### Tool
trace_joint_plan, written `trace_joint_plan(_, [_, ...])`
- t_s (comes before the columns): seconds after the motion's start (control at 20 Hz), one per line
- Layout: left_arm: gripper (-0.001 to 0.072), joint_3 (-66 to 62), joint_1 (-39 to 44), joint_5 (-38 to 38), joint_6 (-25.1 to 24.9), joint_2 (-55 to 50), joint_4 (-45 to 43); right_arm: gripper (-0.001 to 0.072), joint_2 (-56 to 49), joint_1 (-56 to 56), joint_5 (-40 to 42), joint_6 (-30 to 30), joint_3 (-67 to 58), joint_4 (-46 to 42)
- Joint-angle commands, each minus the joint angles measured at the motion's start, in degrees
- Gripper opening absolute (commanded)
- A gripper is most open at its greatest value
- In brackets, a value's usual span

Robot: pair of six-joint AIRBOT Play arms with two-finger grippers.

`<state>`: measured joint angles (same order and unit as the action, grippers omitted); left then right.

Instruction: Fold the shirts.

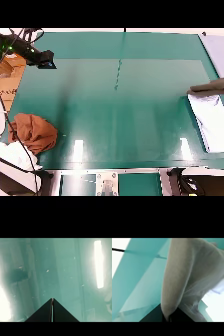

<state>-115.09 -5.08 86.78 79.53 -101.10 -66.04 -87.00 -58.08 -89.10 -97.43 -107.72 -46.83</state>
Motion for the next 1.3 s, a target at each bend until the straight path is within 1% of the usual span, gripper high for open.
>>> trace_joint_plan(0.0, [0.0028, 0.02, -0.04, 0.94, -0.04, 0.0, 0.09, 0.0014, 3.54, -0.63, -7.34, -8.5, -0.02, -14.05])
trace_joint_plan(0.15, [0.0029, 0.02, -0.02, 0.92, -0.04, 0.0, 0.48, 0.0014, 6.67, -0.66, -10.19, -12.94, 1.31, -24.52])
trace_joint_plan(0.25, [0.0029, 0.02, -0.02, 0.9, -0.04, 0.0, 0.48, 0.0014, 7.34, -0.63, -11.74, -13.16, 4.57, -27.89])
trace_joint_plan(0.4, [0.0029, 0.02, -0.02, 1.38, -0.04, 0.0, 0.48, 0.0014, 7.61, -0.63, -12.94, -13.16, 14.43, -31.65])
trace_joint_plan(0.55, [0.0029, 0.02, -0.02, 2.71, -0.04, 0.0, 0.48, 0.0019, 7.65, -0.66, -10.64, -13.46, 26.16, -40.65])
trace_joint_plan(0.6, [0.0029, 0.02, -0.02, 3.3, -0.04, 0.0, 0.48, 0.0182, 7.58, -0.7, -10.54, -13.55, 29.9, -44.26])
trace_joint_plan(0.65, [0.0029, 0.02, -0.02, 3.58, -0.04, 0.0, 0.48, 0.0542, 7.54, -0.83, -10.62, -13.22, 32.89, -47.43])
trace_joint_plan(0.7, [0.0029, 0.02, -0.02, 3.65, -0.04, 0.0, 0.48, 0.0664, 7.54, -1.07, -10.64, -12.22, 35.06, -49.59])
trace_joint_plan(0.75, [0.0028, 0.02, 0.09, 3.58, -0.04, 0.0, 0.46, 0.0664, 7.21, -1.4, -10.6, -11.96, 35.34, -49.88])
trace_joint_plan(0.8, [0.0028, 0.02, 0.09, 3.28, 0.0, 0.02, 0.85, 0.0663, 6.75, -1.53, -10.67, -12.9, 34.14, -49.09])
trace_joint_plan(0.85, [0.0028, 0.0, 0.09, 2.8, 0.24, 0.13, 1.27, 0.0662, 6.16, -1.27, -10.58, -13.18, 31.56, -46.16])
trace_joint_plan(0.9, [0.0027, -0.02, 0.09, 2.01, 1.2, 0.42, 2.23, 0.0586, 5.33, -0.55, -10.56, -13.16, 28.17, -42.07])
trace_joint_plan(0.95, [0.0027, -0.07, 0.09, 1.2, 2.08, 0.9, 2.6, 0.0276, 4.35, 1.09, -10.43, -12.74, 23.96, -37.42])
trace_joint_plan(1.0, [0.0027, -0.13, 0.42, 0.26, 3.1, 1.95, 2.91, 0.0029, 3.72, 3.3, -9.4, -11.06, 20.26, -33.46])
trace_joint_plan(1.05, [0.0026, -0.13, 1.05, -0.48, 3.45, 3.21, 2.84, 0.0015, 3.54, 6.21, -6.93, -9.68, 17.03, -29.94])
trace_joint_plan(1.15, [0.0026, 0.26, 3.1, -0.59, 4.5, 6.21, 0.87, 0.0014, 3.74, 13.7, -0.55, -6.84, 13.25, -24.5])
trace_joint_plan(1.25, [0.0026, 3.48, 5.88, 0.31, 5.6, 9.44, -2.08, 0.0013, 5.01, 22.67, 4.46, -5.05, 14.03, -23.26])
